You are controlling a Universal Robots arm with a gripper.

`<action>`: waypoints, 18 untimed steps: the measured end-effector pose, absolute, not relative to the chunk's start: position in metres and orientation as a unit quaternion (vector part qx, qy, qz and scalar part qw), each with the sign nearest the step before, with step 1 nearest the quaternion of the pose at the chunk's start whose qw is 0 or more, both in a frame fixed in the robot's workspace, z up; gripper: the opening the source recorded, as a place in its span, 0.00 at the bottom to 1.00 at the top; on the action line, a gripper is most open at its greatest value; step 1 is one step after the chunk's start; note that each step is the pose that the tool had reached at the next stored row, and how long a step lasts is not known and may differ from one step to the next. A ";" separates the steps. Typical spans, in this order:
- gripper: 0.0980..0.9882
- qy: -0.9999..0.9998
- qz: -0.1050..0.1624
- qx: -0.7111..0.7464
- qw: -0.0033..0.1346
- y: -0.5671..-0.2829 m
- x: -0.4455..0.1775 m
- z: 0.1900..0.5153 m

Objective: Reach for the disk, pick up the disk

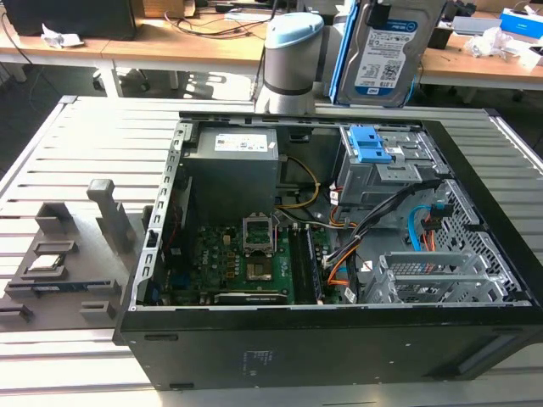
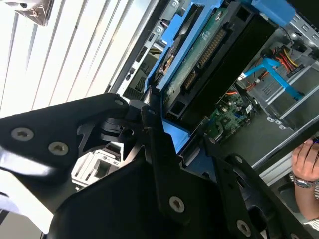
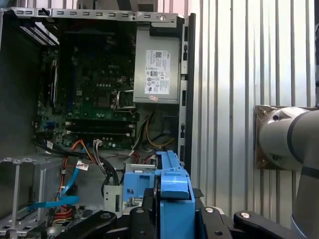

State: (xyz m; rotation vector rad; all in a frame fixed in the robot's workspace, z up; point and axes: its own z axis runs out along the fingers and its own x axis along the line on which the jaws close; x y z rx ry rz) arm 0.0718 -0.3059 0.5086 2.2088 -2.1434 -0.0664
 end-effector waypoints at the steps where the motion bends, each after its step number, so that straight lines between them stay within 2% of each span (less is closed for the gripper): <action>1: 0.30 -0.696 -0.022 0.717 0.032 -0.306 0.076 0.509; 9: 0.30 -0.702 -0.031 0.711 0.022 -0.305 0.083 0.508; 18: 0.30 -0.710 -0.031 0.703 0.022 -0.302 0.104 0.508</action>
